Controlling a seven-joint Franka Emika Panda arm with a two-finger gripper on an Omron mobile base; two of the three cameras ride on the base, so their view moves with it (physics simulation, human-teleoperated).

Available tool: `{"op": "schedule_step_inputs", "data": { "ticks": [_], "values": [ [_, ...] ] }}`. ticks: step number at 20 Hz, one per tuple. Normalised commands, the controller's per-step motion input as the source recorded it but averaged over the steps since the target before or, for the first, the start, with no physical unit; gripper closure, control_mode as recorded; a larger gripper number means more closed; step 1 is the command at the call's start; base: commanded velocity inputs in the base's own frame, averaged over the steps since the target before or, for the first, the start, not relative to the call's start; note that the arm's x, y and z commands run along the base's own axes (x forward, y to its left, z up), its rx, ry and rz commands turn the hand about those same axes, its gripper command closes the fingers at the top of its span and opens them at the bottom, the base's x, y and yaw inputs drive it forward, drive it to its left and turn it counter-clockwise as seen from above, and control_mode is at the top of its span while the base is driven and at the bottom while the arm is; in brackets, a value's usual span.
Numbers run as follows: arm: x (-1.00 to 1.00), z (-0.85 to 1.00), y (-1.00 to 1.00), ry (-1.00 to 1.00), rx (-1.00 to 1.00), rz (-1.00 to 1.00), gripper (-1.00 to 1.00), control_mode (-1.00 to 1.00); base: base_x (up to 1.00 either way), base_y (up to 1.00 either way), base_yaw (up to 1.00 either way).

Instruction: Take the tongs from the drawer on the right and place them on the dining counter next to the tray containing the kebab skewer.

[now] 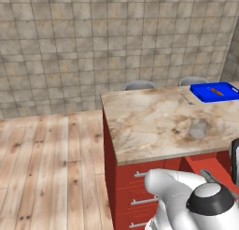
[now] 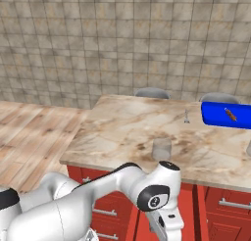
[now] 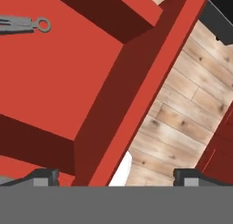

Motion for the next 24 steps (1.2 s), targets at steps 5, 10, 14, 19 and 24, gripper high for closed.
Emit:
{"op": "schedule_step_inputs", "data": {
  "ticks": [5, 10, 14, 19, 24],
  "values": [
    [0.07, 0.0, 0.02, -0.2, 0.0, 0.13, -1.0, -1.0, 0.0, 0.0, 0.0],
    [0.13, 0.0, 0.08, -0.04, 0.0, 0.18, -1.0, -1.0, 0.0, 0.0, 0.0],
    [0.03, 0.0, 0.06, 0.0, 0.0, 0.16, -1.0, -1.0, 0.0, 0.0, 0.0],
    [0.0, 0.0, 0.03, 0.0, 0.0, 0.16, -1.0, -1.0, 0.0, 0.0, 0.0],
    [0.02, 0.0, 0.01, 0.0, 0.0, 0.21, -1.0, -1.0, 0.0, 0.0, 0.0]
  ]
}}
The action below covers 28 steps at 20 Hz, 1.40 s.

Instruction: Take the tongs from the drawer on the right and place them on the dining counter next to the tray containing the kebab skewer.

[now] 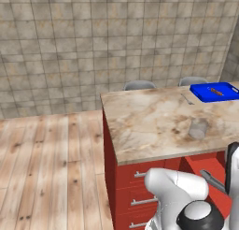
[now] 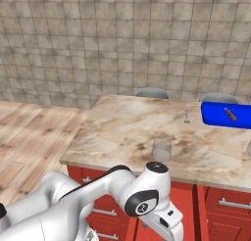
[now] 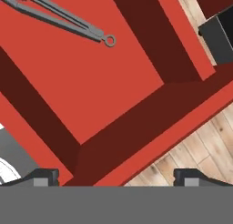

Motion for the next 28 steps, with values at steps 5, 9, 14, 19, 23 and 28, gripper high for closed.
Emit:
{"op": "schedule_step_inputs", "data": {
  "ticks": [5, 9, 14, 19, 23, 28],
  "values": [
    [0.02, 0.0, 0.0, -0.08, 0.0, 0.18, -1.0, -1.0, 0.0, 0.0, 0.0],
    [0.11, 0.0, 0.02, -0.13, 0.0, 0.2, -1.0, -1.0, 0.0, 0.0, 0.0],
    [0.25, 0.0, 0.08, -0.06, 0.0, 0.23, -1.0, -1.0, 0.0, 0.0, 0.0],
    [0.26, 0.0, 0.11, -0.02, 0.0, 0.23, -1.0, -1.0, 0.0, 0.0, 0.0],
    [0.25, 0.0, 0.1, -0.01, 0.0, 0.23, -1.0, -1.0, 0.0, 0.0, 0.0],
    [0.19, 0.0, 0.05, 0.0, 0.0, 0.23, -1.0, -1.0, 0.0, 0.0, 0.0]
  ]
}}
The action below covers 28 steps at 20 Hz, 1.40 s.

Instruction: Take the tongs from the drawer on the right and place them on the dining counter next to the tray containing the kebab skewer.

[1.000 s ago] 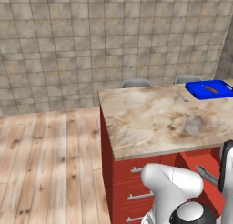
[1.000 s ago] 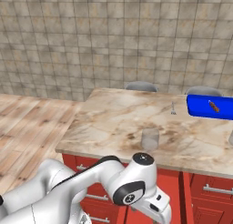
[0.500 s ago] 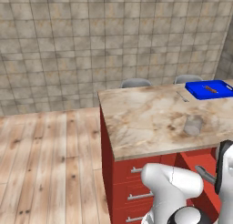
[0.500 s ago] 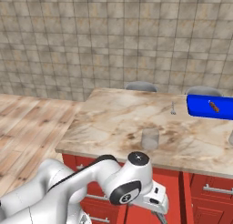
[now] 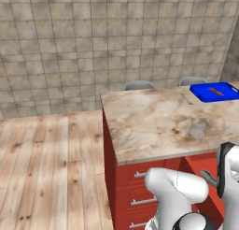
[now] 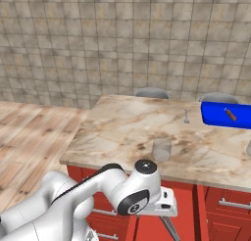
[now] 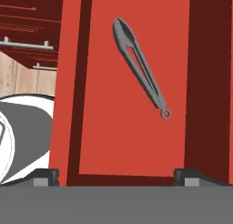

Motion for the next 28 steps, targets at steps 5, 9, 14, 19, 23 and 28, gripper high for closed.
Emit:
{"op": "schedule_step_inputs", "data": {
  "ticks": [5, 9, 14, 19, 23, 28],
  "values": [
    [0.01, -0.01, 0.0, 0.0, 0.0, 0.22, -1.0, -1.0, 0.0, 0.0, 0.0],
    [0.0, -0.08, 0.0, 0.0, 0.0, 0.19, -1.0, -1.0, 0.0, 0.0, 0.0],
    [0.07, -0.13, 0.02, 0.0, 0.0, 0.17, -1.0, -1.0, 0.0, 0.0, 0.0],
    [0.12, -0.16, 0.0, 0.0, 0.0, 0.12, -1.0, -1.0, 0.0, 0.0, 0.0],
    [0.19, -0.09, 0.0, 0.01, 0.0, 0.02, -1.0, -1.0, 0.0, 0.0, 0.0],
    [0.21, -0.06, -0.03, 0.01, 0.0, 0.0, -1.0, -1.0, 0.0, 0.0, 0.0]
  ]
}}
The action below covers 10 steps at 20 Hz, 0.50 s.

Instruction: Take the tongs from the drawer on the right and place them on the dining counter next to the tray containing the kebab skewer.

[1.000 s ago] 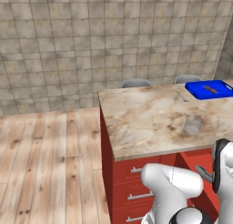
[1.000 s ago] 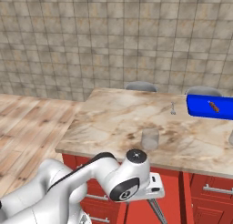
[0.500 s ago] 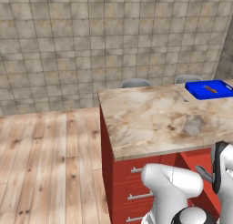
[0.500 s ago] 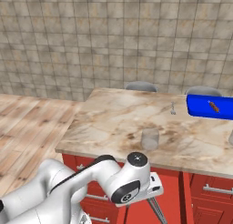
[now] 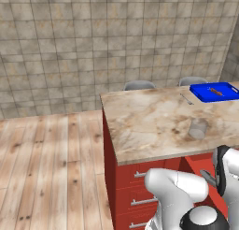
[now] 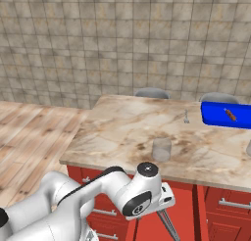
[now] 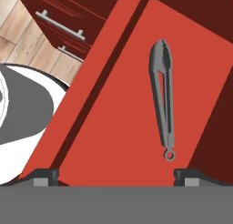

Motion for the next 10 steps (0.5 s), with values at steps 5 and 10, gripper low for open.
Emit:
{"op": "schedule_step_inputs", "data": {
  "ticks": [5, 10],
  "values": [
    [0.11, -0.15, -0.07, 0.0, 0.0, 0.0, -1.0, -1.0, 0.0, 0.0, 0.0],
    [0.08, -0.22, -0.12, 0.0, 0.01, 0.0, -1.0, -1.0, 0.0, 0.0, 0.0]
  ]
}}
